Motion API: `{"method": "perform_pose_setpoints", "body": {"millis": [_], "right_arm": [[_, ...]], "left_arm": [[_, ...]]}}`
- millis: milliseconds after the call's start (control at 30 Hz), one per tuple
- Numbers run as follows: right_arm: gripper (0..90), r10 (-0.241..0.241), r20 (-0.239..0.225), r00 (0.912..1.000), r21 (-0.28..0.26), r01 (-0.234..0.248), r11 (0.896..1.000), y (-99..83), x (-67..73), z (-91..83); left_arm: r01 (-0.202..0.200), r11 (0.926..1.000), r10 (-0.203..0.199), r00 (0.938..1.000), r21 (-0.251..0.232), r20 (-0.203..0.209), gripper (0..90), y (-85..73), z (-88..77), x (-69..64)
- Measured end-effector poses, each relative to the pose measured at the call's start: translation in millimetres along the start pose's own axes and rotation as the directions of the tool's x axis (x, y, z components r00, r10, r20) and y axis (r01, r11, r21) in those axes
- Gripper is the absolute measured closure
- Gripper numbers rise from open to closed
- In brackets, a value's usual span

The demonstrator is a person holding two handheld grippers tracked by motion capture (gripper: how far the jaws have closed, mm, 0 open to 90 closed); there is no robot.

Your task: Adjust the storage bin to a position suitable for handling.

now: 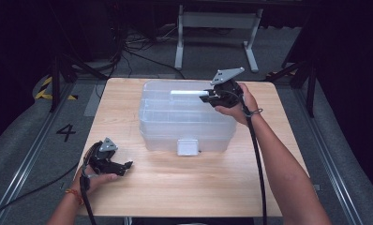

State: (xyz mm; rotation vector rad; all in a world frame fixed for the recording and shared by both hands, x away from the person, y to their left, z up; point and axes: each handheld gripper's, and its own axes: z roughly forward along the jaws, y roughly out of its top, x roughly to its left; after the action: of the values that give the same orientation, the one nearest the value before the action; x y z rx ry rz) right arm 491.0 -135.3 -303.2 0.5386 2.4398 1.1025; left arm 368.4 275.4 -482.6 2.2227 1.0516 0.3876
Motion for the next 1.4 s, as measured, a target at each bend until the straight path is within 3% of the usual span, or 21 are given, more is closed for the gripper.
{"method": "perform_pose_setpoints", "body": {"millis": [133, 267, 300, 367, 400, 433, 500, 600, 733, 1000, 1300, 1400], "right_arm": [[75.2, 0.007, -0.001, 1.0000, -0.004, -0.007, 1.000, -0.3, 0.0, -0.5], [75.3, 0.015, -0.001, 0.9999, -0.003, -0.015, 1.000, 0.1, -0.8, -0.5], [75.3, 0.017, -0.002, 0.9998, 0.001, -0.017, 1.000, 1.0, -1.3, -0.7], [75.2, 0.035, -0.009, 0.9994, -0.001, -0.035, 0.999, 3.2, -4.8, -1.1], [75.2, 0.035, -0.009, 0.9994, -0.001, -0.035, 0.999, 3.2, -4.8, -1.1], [75.2, 0.046, -0.013, 0.9989, -0.001, -0.046, 0.999, 5.6, -7.6, -1.4], [75.2, 0.053, -0.020, 0.9984, 0.006, -0.053, 0.999, 7.4, -10.3, -1.2], [75.2, 0.064, -0.028, 0.9976, 0.022, -0.063, 0.998, 11.4, -14.1, -1.2], [75.1, 0.077, -0.036, 0.9964, 0.035, -0.076, 0.997, 15.5, -17.7, -1.1], [74.8, 0.096, -0.041, 0.9946, 0.053, -0.094, 0.994, 21.0, -23.2, -0.9], [74.3, 0.109, -0.028, 0.9936, 0.067, -0.107, 0.992, 25.4, -25.3, -0.9], [74.1, 0.111, -0.019, 0.9936, 0.077, -0.109, 0.991, 27.2, -25.1, -0.9]], "left_arm": [[-0.007, 1.0000, 0.007, 0.9999, -0.002, -0.007, 3.2, 0.0, -0.9, 1.2], [0.014, 0.9997, -0.014, 0.9998, -0.018, -0.016, 7.8, -0.7, -2.3, 2.2], [0.034, 0.9992, -0.034, 0.9992, -0.023, -0.019, 12.1, -0.9, -3.7, 2.5], [0.022, 0.9997, -0.022, 0.9995, -0.012, -0.023, 22.0, 0.1, -5.6, 3.6], [0.013, 0.9997, -0.014, 0.9995, -0.022, -0.029, 22.0, 0.7, -6.3, 3.2], [-0.029, 0.9993, 0.028, 0.9986, -0.025, -0.044, 32.2, 4.3, -9.6, -0.3], [-0.035, 0.9981, 0.033, 0.9987, -0.050, -0.039, 35.0, 9.2, -15.5, -3.8], [-0.064, 0.9936, 0.060, 0.9973, -0.093, -0.042, 42.4, 18.0, -25.0, -7.2], [-0.089, 0.9813, 0.086, 0.9959, -0.170, -0.028, 48.3, 42.2, -37.2, -13.6], [-0.112, 0.9642, 0.111, 0.9936, -0.240, -0.020, 63.4, 75.6, -44.9, -21.6], [-0.078, 0.9601, 0.086, 0.9961, -0.269, 0.019, 80.3, 87.5, -38.0, -21.8], [-0.049, 0.9497, 0.063, 0.9975, -0.309, 0.034, 86.1, 90.5, -32.7, -22.1]]}}
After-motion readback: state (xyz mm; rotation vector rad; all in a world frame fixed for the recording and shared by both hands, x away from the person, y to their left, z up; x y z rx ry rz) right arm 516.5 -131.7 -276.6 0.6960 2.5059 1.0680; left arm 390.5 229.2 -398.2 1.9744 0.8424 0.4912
